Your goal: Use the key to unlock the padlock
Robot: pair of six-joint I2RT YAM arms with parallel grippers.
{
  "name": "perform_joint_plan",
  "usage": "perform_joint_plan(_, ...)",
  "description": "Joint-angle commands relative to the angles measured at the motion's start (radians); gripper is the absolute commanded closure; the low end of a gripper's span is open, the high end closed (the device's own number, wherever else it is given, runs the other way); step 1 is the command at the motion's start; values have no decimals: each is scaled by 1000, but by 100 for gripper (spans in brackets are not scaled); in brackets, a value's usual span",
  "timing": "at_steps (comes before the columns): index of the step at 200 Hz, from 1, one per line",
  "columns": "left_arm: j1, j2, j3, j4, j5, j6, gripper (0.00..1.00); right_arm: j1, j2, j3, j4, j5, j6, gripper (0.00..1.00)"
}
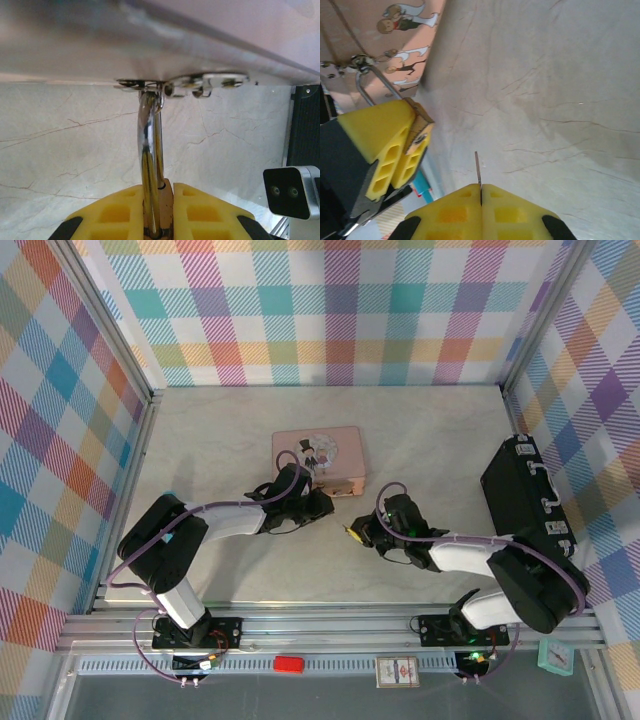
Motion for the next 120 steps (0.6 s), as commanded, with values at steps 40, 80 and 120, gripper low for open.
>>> perform_joint_plan(40,-9,-52,-13,201,-3,-63,100,-3,84,-39,268,-34,126,100)
perform_joint_plan(80,-9,-61,-16,207,-18,-79,100,-5,51,-62,268,-9,118,100)
perform_joint_plan(120,-8,-61,-24,251,-21,-117,100,-19,30,-96,333,2,121,100)
